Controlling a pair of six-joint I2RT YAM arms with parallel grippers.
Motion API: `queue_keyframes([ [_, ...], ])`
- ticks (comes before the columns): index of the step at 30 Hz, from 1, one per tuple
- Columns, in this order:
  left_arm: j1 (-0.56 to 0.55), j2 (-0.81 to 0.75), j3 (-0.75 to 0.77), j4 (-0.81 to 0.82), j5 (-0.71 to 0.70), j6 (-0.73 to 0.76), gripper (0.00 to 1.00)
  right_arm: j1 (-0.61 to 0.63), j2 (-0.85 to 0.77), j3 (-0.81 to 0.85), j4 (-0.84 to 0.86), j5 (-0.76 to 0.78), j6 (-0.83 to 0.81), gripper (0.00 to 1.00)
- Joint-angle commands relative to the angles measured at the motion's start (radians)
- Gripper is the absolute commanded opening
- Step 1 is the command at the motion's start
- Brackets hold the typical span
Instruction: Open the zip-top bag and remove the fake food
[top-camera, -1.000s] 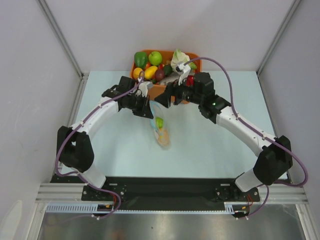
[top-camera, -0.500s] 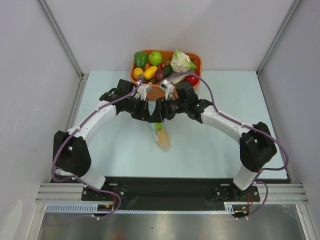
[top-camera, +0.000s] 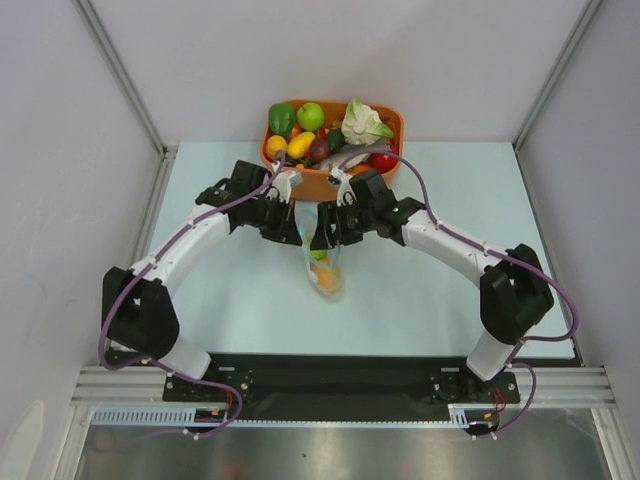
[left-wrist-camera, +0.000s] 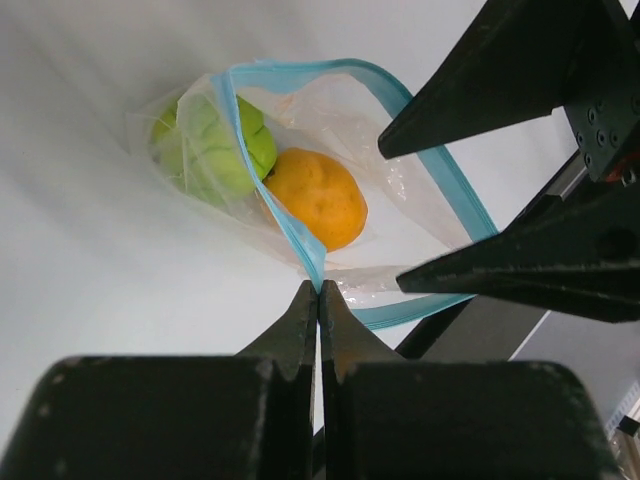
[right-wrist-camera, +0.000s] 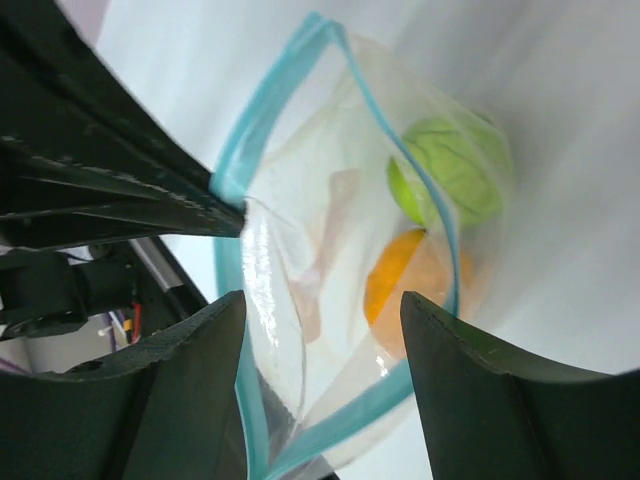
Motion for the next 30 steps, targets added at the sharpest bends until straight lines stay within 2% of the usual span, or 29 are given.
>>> queue_keyframes([
  [1,-0.008,-0.053,-0.012,-0.011,-0.002,0.027,0.01,0.008,0.012,0.060,-0.082,0.105,-0.028,0.69],
  [8,-0.008,-0.056,-0.033,0.001,0.013,0.028,0.00,0.111,0.079,0.241,-0.263,0.290,-0.174,0.67],
  [11,-0.008,-0.053,-0.032,0.000,0.013,0.028,0.00,0.141,0.105,0.274,-0.279,0.275,-0.194,0.64],
  [18,-0.008,-0.064,-0.033,0.003,0.012,0.030,0.00,0.155,0.135,0.274,-0.286,0.237,-0.200,0.56],
  [30,-0.008,-0.081,-0.016,-0.017,0.015,0.027,0.00,0.172,0.171,0.245,-0.340,0.310,-0.186,0.50],
])
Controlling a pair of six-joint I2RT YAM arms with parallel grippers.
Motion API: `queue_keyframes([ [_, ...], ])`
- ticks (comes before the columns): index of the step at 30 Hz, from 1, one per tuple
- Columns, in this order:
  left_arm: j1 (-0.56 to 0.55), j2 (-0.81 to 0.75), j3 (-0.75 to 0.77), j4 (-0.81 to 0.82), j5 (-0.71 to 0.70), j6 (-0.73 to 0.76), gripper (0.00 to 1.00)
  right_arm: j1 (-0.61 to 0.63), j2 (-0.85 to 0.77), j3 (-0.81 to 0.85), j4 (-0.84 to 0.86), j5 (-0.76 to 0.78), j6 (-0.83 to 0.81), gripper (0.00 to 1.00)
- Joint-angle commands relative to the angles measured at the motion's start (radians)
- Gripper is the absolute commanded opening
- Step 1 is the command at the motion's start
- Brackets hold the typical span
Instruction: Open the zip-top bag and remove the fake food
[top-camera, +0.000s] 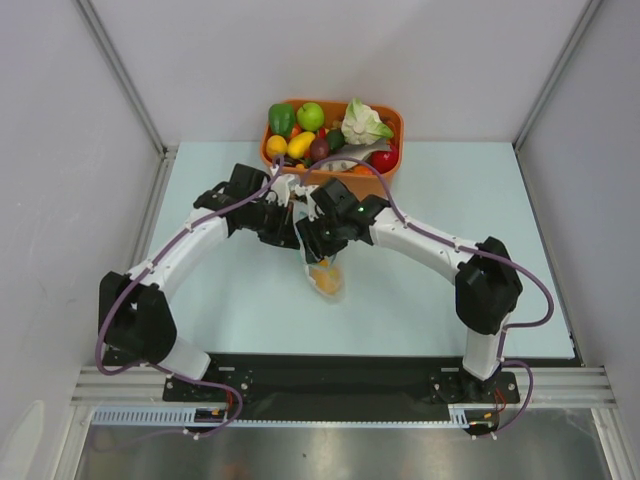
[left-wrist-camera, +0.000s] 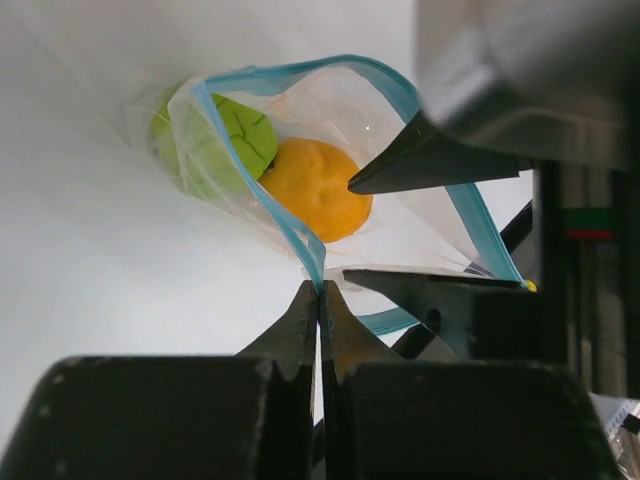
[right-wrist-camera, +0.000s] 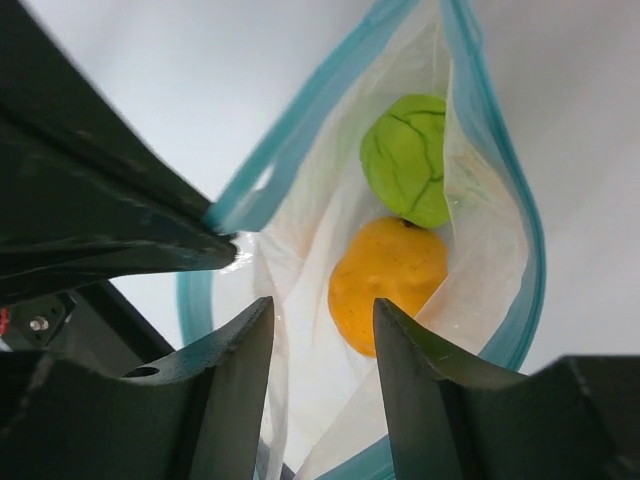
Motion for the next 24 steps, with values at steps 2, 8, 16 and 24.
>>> queue_keyframes([
  [2,-0.006,-0.049,0.020,-0.004,0.035,0.024,0.00,0.025,0.036,0.001,-0.066,0.086,-0.009,0.49],
  [8,-0.006,-0.046,-0.011,-0.009,0.038,0.029,0.00,0.034,0.058,-0.073,-0.039,0.112,0.038,0.49],
  [16,-0.006,-0.045,-0.023,-0.021,0.043,0.036,0.00,0.048,0.064,-0.136,-0.025,0.181,0.092,0.66],
  [24,-0.008,-0.028,-0.023,-0.018,0.058,0.036,0.00,0.053,0.079,-0.179,-0.011,0.145,0.121,0.74],
])
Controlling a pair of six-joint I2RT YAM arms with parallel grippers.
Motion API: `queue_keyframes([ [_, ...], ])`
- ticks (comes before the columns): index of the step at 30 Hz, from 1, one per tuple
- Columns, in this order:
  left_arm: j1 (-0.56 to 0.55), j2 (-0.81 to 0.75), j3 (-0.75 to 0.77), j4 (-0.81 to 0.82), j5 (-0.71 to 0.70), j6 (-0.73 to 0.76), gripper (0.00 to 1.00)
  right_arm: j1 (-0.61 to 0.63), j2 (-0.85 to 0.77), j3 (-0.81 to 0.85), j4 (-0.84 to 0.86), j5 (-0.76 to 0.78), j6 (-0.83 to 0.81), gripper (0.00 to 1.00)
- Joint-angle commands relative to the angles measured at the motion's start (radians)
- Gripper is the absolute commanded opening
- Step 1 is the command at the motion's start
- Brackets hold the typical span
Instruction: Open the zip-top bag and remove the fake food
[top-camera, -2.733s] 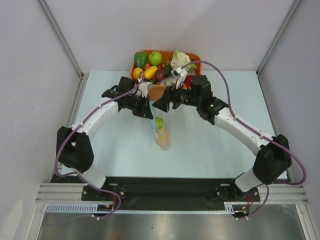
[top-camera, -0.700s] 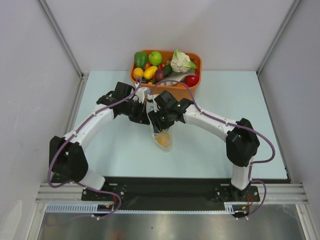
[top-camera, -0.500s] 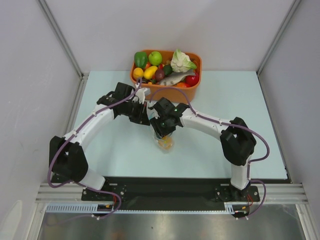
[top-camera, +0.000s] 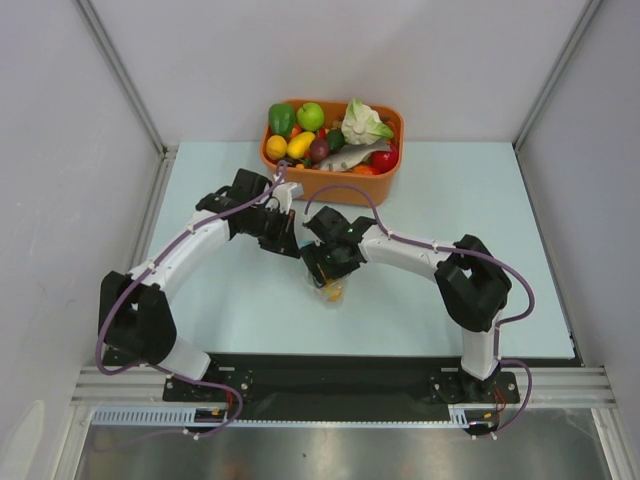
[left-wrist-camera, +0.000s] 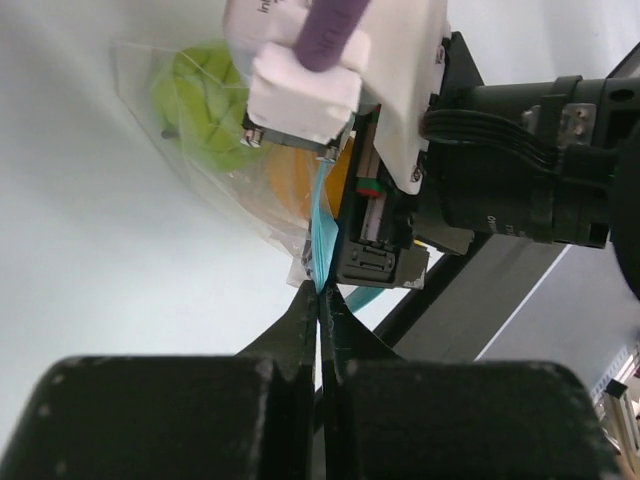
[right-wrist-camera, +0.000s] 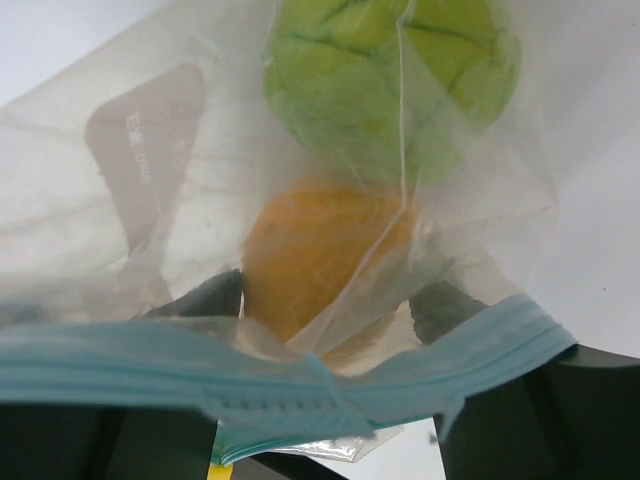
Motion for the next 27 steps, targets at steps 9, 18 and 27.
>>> queue_keyframes([
  [9,-0.003,-0.015,-0.003,0.026,0.022,0.024,0.00,0.002,0.023,-0.035,-0.015,-0.042,0.019,0.37],
  [18,-0.003,0.015,0.014,0.036,0.013,0.024,0.00,-0.062,-0.190,-0.029,0.117,-0.089,0.058,0.27],
  [27,-0.003,0.045,0.020,0.033,-0.053,0.024,0.00,-0.085,-0.241,0.046,0.154,-0.168,0.068,0.27],
])
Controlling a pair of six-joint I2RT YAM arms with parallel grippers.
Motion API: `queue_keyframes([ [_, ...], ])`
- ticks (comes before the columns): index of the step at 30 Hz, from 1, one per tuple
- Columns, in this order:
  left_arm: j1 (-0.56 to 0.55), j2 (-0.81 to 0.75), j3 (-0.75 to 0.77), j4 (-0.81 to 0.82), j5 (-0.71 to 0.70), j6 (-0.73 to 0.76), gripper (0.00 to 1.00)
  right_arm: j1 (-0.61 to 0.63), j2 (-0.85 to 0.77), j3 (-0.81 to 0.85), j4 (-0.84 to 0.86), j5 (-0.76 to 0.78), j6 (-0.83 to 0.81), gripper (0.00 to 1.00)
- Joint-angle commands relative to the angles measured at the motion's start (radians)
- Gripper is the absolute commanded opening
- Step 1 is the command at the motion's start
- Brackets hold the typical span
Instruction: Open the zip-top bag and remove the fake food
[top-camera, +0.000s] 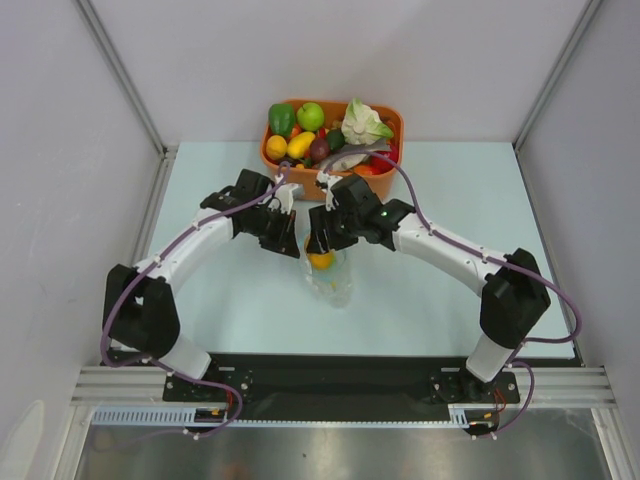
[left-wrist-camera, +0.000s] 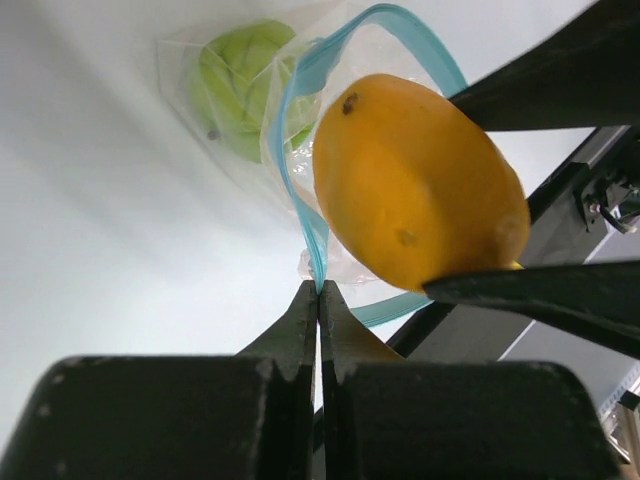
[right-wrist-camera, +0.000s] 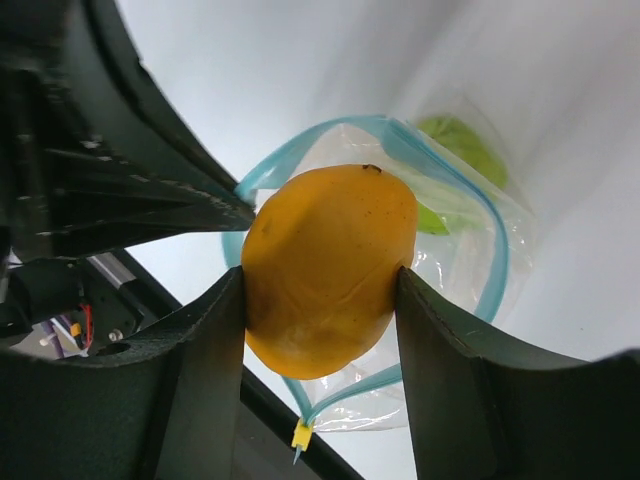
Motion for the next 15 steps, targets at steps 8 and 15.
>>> queue_keyframes([
  [8,0.000,0.010,0.017,0.012,-0.053,0.022,0.00,-0.041,-0.090,0.126,0.019,-0.030,0.004,0.26],
  [15,0.002,0.006,0.020,0.015,-0.044,0.022,0.00,-0.164,-0.150,0.238,0.026,0.122,-0.094,0.26],
])
